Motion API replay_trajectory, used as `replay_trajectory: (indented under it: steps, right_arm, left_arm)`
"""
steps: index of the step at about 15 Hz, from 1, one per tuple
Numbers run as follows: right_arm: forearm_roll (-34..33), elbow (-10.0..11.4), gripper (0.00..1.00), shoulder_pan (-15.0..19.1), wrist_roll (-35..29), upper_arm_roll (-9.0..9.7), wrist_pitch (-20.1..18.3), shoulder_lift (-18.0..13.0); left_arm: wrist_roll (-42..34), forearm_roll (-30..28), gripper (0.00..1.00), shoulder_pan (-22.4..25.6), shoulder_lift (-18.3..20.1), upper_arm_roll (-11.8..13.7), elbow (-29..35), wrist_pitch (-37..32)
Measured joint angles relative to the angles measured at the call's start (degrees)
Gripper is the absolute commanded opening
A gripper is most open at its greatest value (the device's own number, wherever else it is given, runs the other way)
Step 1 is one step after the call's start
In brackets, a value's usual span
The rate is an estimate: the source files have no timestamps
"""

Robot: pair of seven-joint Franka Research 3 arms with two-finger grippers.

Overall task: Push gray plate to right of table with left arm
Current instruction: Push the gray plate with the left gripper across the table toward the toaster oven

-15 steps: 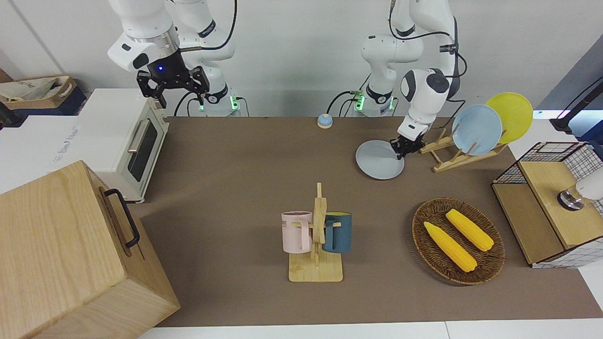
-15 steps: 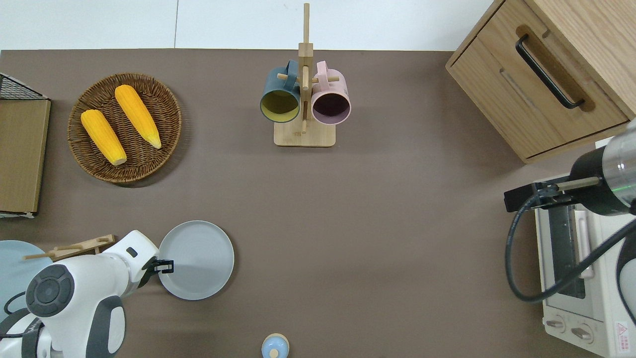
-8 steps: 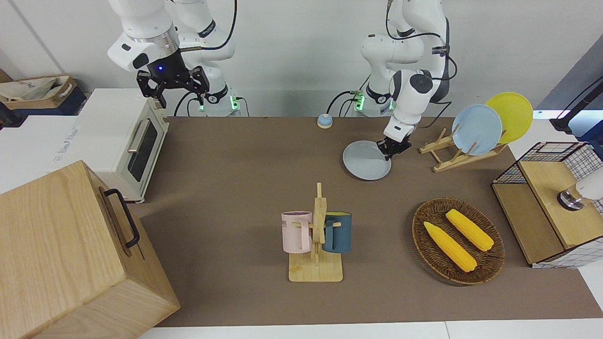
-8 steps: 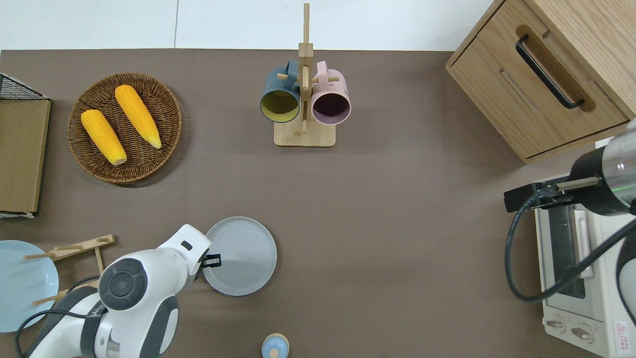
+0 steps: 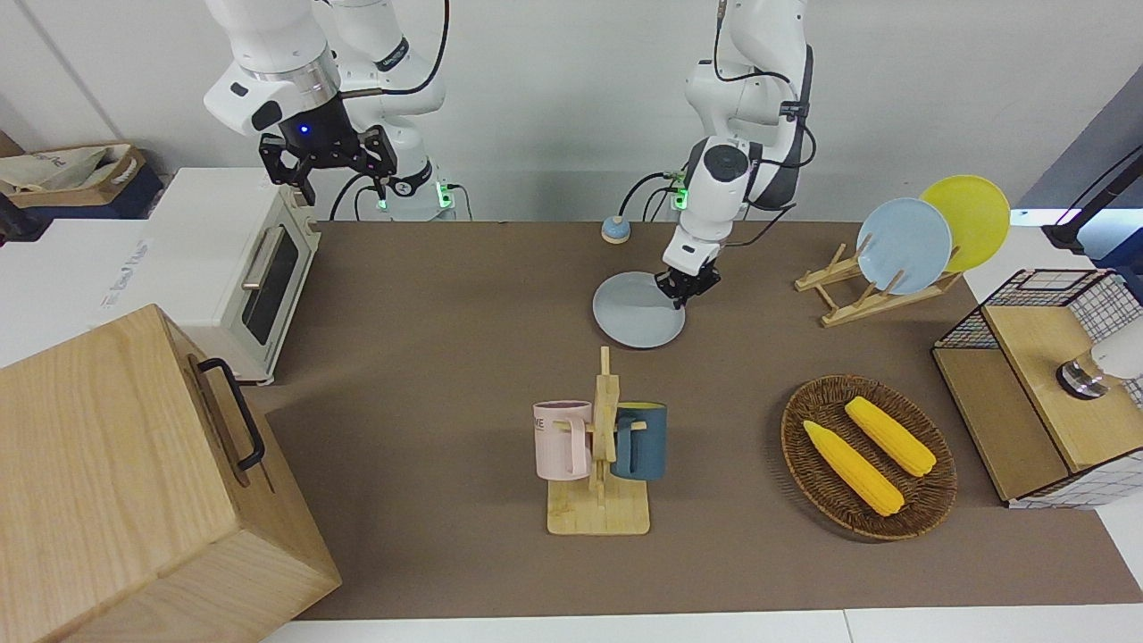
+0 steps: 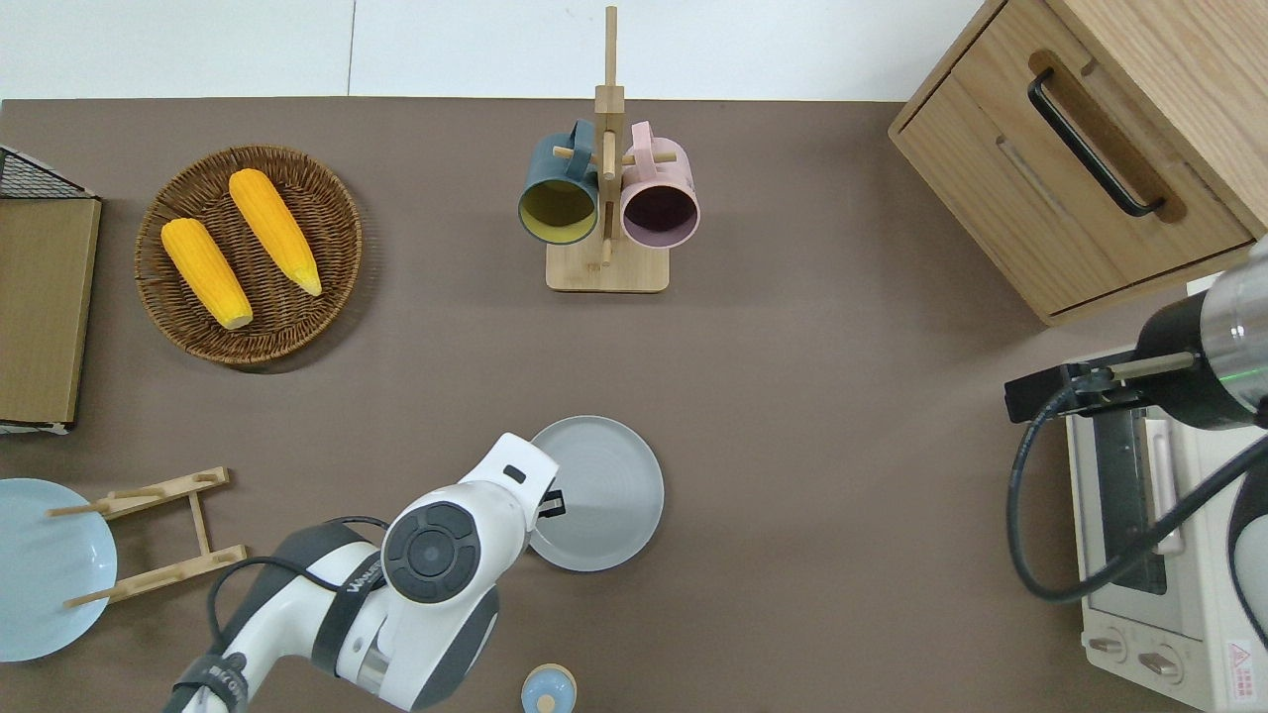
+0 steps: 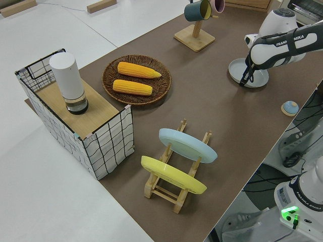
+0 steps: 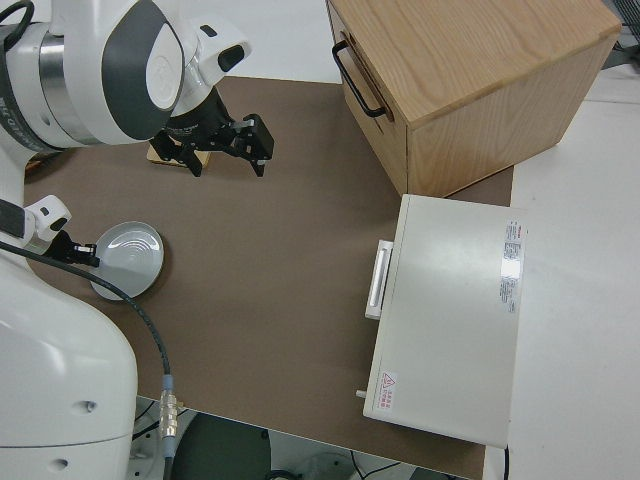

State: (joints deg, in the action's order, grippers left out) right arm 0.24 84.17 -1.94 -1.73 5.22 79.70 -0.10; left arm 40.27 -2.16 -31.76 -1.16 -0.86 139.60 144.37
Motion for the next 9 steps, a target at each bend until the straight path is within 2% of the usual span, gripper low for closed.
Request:
replay_trajectory:
  steps: [4,9]
  right_arm:
    - [0.0,0.0,0.983,0.0,0.0,0.0,0.0,0.0]
    - [0.0,0.0,0.983,0.0,0.0,0.0,0.0,0.0]
  left_arm:
    - [8.81,0.0,0.0,-0.7,-5.58,-5.83,-6.87,-0.03]
    - [15.34,0.0,0.0,-1.01,-11.95,-10.21,-15.67,-1.76]
